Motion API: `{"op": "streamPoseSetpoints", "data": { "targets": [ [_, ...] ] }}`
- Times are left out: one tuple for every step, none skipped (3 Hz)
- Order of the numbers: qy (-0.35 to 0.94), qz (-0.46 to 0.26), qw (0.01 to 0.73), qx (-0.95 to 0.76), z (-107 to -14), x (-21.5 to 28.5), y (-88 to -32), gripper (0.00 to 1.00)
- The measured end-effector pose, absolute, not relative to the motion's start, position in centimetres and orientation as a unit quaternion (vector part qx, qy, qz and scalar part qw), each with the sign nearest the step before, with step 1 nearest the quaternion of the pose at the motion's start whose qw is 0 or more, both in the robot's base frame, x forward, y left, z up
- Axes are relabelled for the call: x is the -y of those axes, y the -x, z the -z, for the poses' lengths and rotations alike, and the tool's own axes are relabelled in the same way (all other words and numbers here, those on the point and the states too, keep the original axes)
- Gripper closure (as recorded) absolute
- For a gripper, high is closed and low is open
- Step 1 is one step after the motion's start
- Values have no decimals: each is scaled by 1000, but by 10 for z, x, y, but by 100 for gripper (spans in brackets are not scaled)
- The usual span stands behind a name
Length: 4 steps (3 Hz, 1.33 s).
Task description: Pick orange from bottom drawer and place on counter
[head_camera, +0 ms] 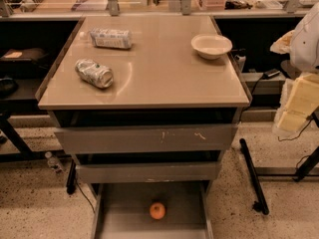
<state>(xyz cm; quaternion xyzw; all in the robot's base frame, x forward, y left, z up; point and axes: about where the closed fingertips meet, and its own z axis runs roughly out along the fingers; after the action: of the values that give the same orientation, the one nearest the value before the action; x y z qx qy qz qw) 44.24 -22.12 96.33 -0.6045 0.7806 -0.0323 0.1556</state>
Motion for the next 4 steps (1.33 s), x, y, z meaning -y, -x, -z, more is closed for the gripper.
{"op": "streamPoseSetpoints", "data": {
  "targets": [
    [602, 1, 142, -785, -907, 229, -441, 0],
    [607, -38, 132, -783, -835, 232, -427, 0],
    [623, -61, 148, -766, -768, 231, -407, 0],
    [617, -94, 204, -754, -704, 235, -391, 0]
  ]
}}
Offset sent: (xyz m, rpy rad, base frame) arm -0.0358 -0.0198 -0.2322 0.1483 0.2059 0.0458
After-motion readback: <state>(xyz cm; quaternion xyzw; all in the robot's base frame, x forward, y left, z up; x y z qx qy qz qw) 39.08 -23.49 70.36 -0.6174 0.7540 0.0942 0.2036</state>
